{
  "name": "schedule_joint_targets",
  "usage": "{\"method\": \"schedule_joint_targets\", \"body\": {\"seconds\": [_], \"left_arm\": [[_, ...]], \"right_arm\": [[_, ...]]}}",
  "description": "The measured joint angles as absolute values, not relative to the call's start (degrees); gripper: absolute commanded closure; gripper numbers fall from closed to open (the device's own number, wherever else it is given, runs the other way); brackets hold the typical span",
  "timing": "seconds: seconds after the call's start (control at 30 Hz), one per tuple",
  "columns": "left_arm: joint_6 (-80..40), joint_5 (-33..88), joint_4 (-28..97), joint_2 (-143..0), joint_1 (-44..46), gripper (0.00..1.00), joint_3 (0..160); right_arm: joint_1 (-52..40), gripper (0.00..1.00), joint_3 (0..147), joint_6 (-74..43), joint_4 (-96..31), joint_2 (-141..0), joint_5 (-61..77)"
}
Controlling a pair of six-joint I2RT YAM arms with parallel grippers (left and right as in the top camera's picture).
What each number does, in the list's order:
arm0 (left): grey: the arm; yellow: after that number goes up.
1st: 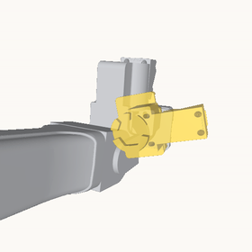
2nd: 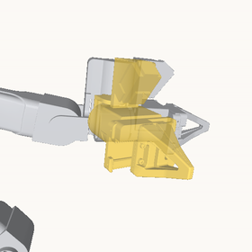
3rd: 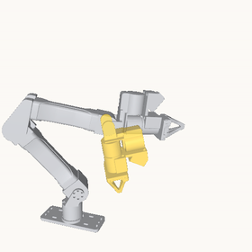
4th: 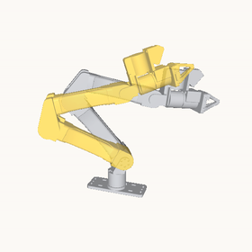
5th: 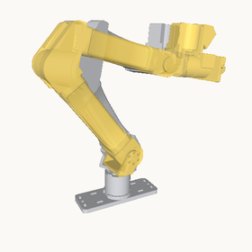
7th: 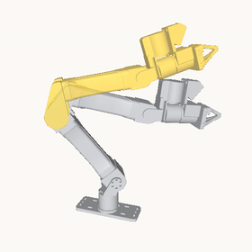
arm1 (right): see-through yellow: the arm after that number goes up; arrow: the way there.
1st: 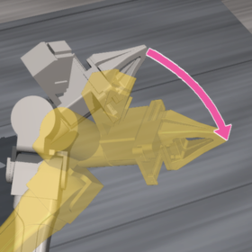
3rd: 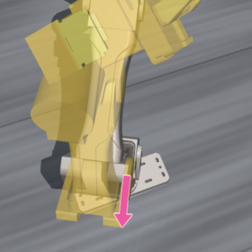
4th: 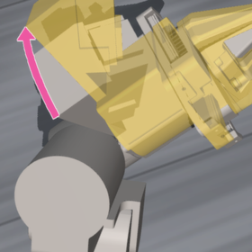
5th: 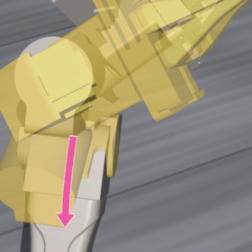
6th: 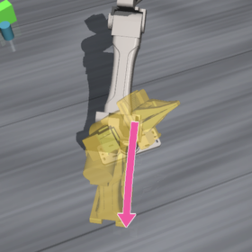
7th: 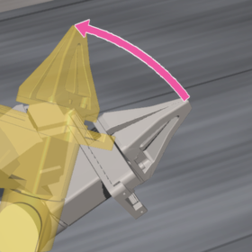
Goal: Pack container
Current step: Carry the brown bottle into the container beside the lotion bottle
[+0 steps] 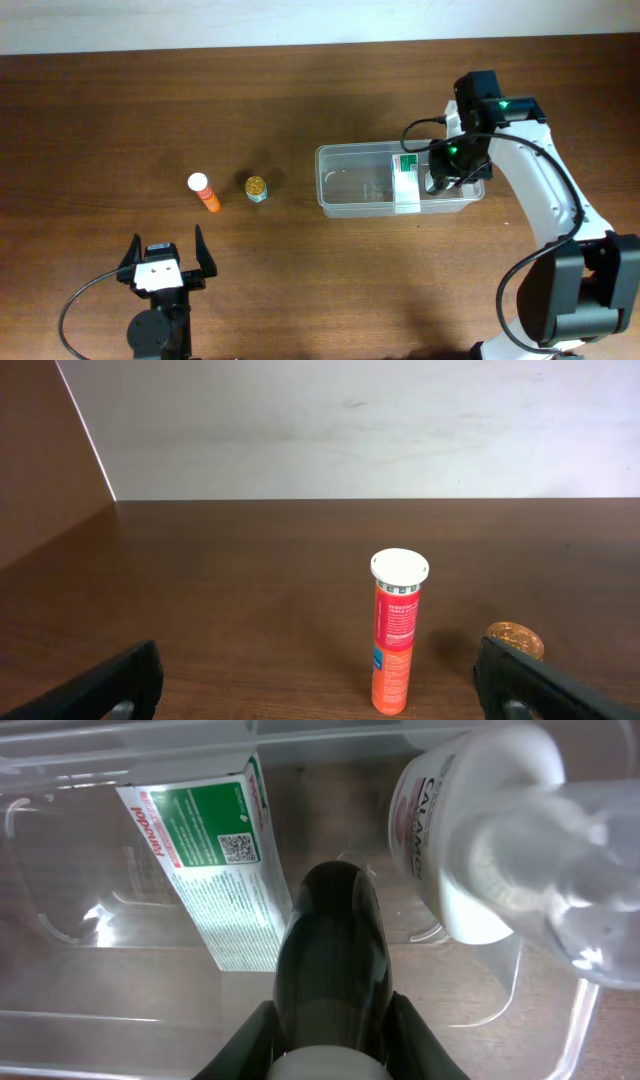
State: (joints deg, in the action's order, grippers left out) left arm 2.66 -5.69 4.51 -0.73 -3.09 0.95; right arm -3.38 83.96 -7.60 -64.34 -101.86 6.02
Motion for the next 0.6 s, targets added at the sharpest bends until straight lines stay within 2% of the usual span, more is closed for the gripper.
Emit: {"method": "schedule_joint_targets", "body": {"seconds": [0.37, 0.6], "left_arm": [[2.66, -5.69, 4.51, -0.73, -3.09, 0.01, 0.95], [2.66, -5.69, 4.51, -0.73, -3.09, 0.01, 0.95]], "right_arm": [[-3.38, 0.75, 83.77, -7.55, -64.18, -105.45, 6.02], [-3.38, 0.68, 83.68, -7.53, -64.18, -106.48, 5.98]]}}
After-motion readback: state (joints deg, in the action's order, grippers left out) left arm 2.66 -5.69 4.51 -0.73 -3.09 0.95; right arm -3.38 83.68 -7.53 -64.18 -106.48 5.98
